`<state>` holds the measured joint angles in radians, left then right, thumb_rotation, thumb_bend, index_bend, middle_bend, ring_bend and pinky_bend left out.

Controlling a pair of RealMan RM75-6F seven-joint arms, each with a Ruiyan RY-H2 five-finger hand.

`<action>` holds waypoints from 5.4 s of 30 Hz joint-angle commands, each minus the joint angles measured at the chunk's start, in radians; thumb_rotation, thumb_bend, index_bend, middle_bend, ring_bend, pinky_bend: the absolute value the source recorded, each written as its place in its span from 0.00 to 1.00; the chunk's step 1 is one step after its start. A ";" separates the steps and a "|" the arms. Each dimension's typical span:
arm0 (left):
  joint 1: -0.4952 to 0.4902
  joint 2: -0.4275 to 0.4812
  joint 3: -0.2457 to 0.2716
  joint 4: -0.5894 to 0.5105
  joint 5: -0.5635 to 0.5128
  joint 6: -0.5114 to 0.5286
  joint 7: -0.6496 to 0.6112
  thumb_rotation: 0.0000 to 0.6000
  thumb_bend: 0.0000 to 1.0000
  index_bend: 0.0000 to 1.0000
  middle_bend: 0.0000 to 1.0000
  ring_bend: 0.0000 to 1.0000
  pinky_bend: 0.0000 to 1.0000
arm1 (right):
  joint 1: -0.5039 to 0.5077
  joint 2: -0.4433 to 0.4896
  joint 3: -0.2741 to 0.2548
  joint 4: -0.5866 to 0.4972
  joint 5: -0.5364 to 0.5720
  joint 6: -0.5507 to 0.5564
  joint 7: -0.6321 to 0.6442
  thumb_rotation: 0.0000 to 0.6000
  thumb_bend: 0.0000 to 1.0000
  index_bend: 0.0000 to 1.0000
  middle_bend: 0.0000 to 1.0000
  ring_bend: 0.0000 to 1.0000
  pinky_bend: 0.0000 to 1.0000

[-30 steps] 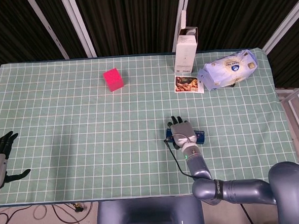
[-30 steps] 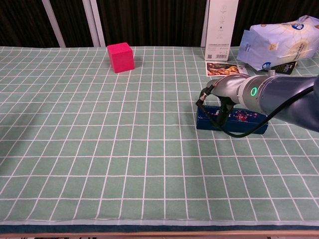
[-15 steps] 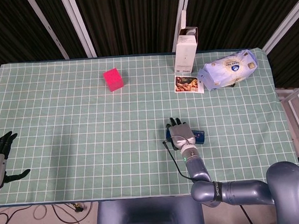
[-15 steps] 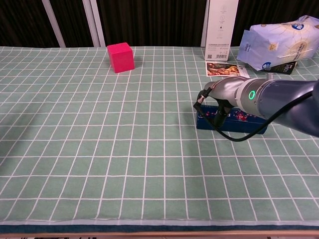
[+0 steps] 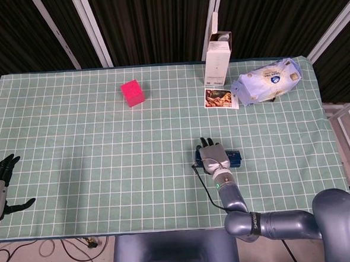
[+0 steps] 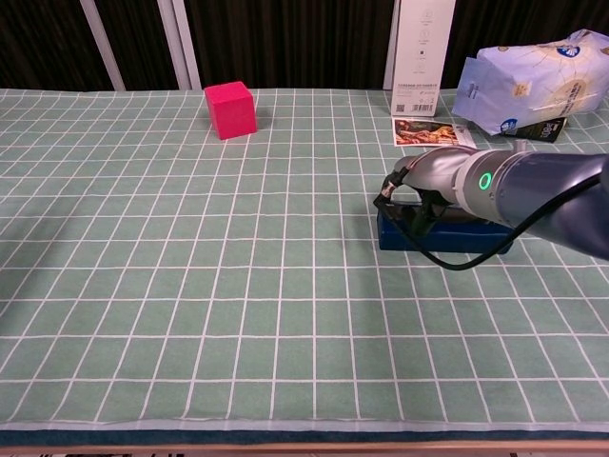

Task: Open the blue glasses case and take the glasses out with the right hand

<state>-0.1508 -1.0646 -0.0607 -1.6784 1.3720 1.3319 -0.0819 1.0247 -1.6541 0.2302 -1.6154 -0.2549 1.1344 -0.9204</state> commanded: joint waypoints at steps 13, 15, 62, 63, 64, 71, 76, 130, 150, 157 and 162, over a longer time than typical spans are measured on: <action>0.003 0.001 -0.002 -0.002 -0.003 0.005 -0.002 1.00 0.00 0.00 0.00 0.00 0.00 | 0.033 -0.023 0.028 0.202 0.027 -0.053 -0.011 1.00 0.73 0.24 0.00 0.00 0.24; 0.004 0.000 -0.001 0.000 -0.001 0.008 -0.001 1.00 0.00 0.00 0.00 0.00 0.00 | 0.037 -0.005 0.054 0.213 0.025 -0.050 -0.004 1.00 0.71 0.23 0.00 0.00 0.24; 0.007 -0.007 0.000 0.011 0.015 0.019 -0.011 1.00 0.00 0.00 0.00 0.00 0.00 | -0.054 0.169 -0.055 -0.278 0.062 0.015 0.088 1.00 0.57 0.21 0.95 1.00 0.93; 0.007 -0.007 0.000 0.011 0.015 0.018 -0.011 1.00 0.00 0.00 0.00 0.00 0.00 | -0.054 0.169 -0.056 -0.289 0.055 0.016 0.090 1.00 0.57 0.22 0.95 1.00 0.93; 0.007 -0.007 0.000 0.010 0.014 0.018 -0.011 1.00 0.00 0.00 0.00 0.00 0.00 | -0.053 0.170 -0.057 -0.301 0.050 0.016 0.092 1.00 0.57 0.23 0.95 1.00 0.93; 0.008 -0.006 0.001 0.009 0.016 0.019 -0.016 1.00 0.00 0.00 0.00 0.00 0.00 | -0.037 0.201 -0.080 -0.388 0.086 0.026 0.066 1.00 0.57 0.35 0.95 1.00 0.93; 0.008 -0.005 0.001 0.007 0.017 0.018 -0.020 1.00 0.00 0.00 0.00 0.00 0.00 | -0.013 0.243 -0.103 -0.453 0.151 0.065 0.019 1.00 0.57 0.39 0.95 1.00 0.93; 0.020 0.006 -0.003 -0.006 0.010 0.031 -0.043 1.00 0.00 0.00 0.00 0.00 0.00 | -0.013 0.257 -0.059 -0.236 0.450 0.248 -0.221 1.00 0.40 0.23 0.95 1.00 0.93; 0.020 0.004 -0.003 -0.006 0.013 0.032 -0.038 1.00 0.00 0.00 0.00 0.00 0.00 | -0.074 0.220 -0.010 -0.186 0.397 0.286 -0.168 1.00 0.39 0.21 0.95 1.00 0.93; 0.020 0.004 -0.003 -0.005 0.013 0.033 -0.037 1.00 0.00 0.00 0.00 0.00 0.00 | -0.084 0.213 -0.004 -0.196 0.389 0.322 -0.185 1.00 0.39 0.20 0.95 1.00 0.93; 0.021 0.005 -0.003 -0.006 0.014 0.033 -0.039 1.00 0.00 0.00 0.00 0.00 0.00 | -0.099 0.222 0.021 -0.215 0.414 0.312 -0.186 1.00 0.39 0.20 0.95 1.00 0.93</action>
<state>-0.1301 -1.0600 -0.0631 -1.6845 1.3862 1.3644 -0.1205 0.9295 -1.4334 0.2475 -1.8281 0.1556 1.4489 -1.1072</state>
